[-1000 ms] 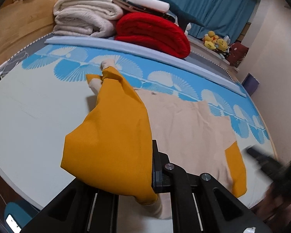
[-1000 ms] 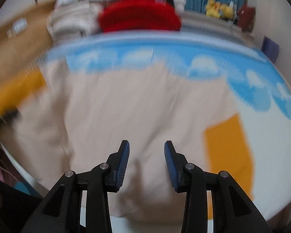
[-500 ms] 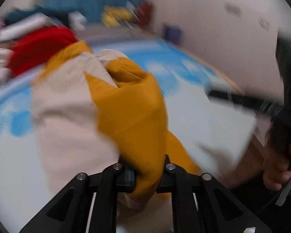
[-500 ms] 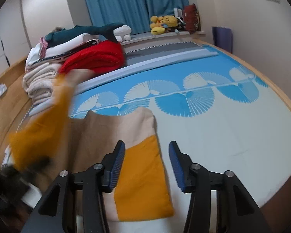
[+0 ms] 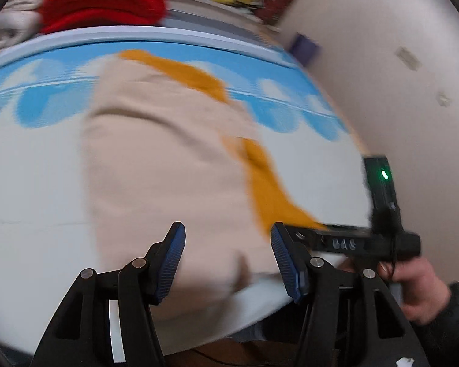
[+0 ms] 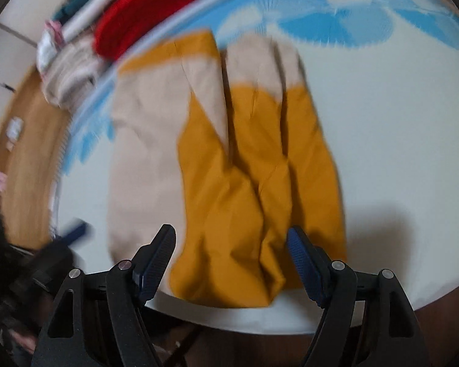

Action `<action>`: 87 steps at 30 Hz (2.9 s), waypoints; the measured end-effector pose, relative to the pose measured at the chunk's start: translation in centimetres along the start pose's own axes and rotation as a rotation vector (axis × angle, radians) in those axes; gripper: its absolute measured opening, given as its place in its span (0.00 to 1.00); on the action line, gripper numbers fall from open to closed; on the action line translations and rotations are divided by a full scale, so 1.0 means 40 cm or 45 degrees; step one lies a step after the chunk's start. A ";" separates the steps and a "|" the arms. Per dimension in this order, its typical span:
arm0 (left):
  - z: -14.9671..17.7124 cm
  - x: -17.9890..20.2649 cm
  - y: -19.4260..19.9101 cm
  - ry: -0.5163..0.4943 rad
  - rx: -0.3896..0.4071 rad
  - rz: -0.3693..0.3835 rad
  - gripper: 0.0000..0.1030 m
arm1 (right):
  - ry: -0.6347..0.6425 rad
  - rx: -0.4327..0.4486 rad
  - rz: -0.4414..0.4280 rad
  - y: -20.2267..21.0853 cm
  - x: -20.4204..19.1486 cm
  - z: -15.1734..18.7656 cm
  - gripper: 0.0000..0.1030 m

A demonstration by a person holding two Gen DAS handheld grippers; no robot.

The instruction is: Fold large clothes

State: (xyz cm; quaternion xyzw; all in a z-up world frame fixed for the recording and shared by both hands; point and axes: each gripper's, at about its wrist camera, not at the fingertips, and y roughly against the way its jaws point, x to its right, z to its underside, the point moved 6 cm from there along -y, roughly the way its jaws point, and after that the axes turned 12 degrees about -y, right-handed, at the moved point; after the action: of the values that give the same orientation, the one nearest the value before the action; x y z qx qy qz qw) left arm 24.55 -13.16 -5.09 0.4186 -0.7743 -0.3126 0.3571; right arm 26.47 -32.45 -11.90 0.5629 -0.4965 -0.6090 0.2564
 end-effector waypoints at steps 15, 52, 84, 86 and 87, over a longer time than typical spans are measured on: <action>0.104 -0.083 -0.062 0.024 -0.233 -0.227 0.51 | 0.016 0.204 0.130 0.068 0.039 0.038 0.09; 0.170 -0.172 -0.091 0.372 -0.311 -0.031 0.54 | 0.131 0.159 0.573 -0.026 0.163 0.066 0.31; 0.016 -0.281 -0.264 0.503 -0.131 0.029 0.65 | -0.192 0.135 0.096 -0.131 0.103 0.013 0.23; -0.014 -0.300 -0.242 0.447 -0.099 -0.008 0.57 | -0.198 0.193 0.094 -0.133 0.061 0.006 0.20; -0.025 -0.311 -0.234 0.436 -0.089 -0.016 0.57 | -0.199 0.212 0.083 -0.136 0.042 0.000 0.20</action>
State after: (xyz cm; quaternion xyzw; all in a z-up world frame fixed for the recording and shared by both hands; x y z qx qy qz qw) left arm 34.25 -6.78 -15.50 0.4580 -0.6881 -0.2658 0.4961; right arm 27.40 -31.86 -17.49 0.5166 -0.5820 -0.5990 0.1889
